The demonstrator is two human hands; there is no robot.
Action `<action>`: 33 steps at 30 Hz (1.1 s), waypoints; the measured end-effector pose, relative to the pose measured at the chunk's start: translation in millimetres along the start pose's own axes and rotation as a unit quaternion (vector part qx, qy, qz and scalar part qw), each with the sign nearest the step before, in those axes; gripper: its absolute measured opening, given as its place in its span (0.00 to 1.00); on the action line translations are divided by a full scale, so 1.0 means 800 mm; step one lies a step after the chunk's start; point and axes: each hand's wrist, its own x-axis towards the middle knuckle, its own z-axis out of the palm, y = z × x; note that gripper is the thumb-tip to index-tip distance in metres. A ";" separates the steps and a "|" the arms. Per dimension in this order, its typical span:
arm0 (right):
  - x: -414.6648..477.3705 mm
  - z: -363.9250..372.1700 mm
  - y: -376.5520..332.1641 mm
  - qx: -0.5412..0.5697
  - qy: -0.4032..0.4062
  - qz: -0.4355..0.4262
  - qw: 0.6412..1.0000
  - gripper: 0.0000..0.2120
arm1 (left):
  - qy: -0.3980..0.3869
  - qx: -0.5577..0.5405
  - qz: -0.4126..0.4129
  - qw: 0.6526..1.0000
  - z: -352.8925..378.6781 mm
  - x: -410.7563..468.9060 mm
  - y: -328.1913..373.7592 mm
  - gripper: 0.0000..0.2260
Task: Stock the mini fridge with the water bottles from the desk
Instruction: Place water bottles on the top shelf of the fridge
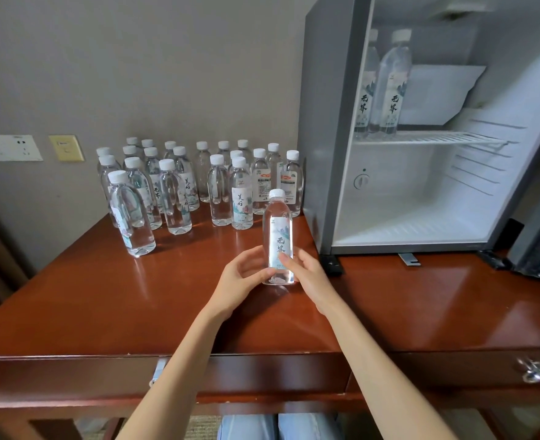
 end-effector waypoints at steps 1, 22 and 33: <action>0.000 0.000 0.000 0.000 0.000 0.000 1.000 0.18 | 0.000 0.001 0.001 1.000 0.000 0.000 0.000 0.20; -0.073 -0.069 -0.025 0.044 0.011 0.007 0.999 0.23 | -0.044 0.014 0.026 0.999 0.082 -0.040 0.001 0.29; -0.105 -0.174 -0.023 0.062 0.085 -0.008 0.994 0.19 | -0.090 -0.011 0.029 0.995 0.200 -0.021 0.003 0.29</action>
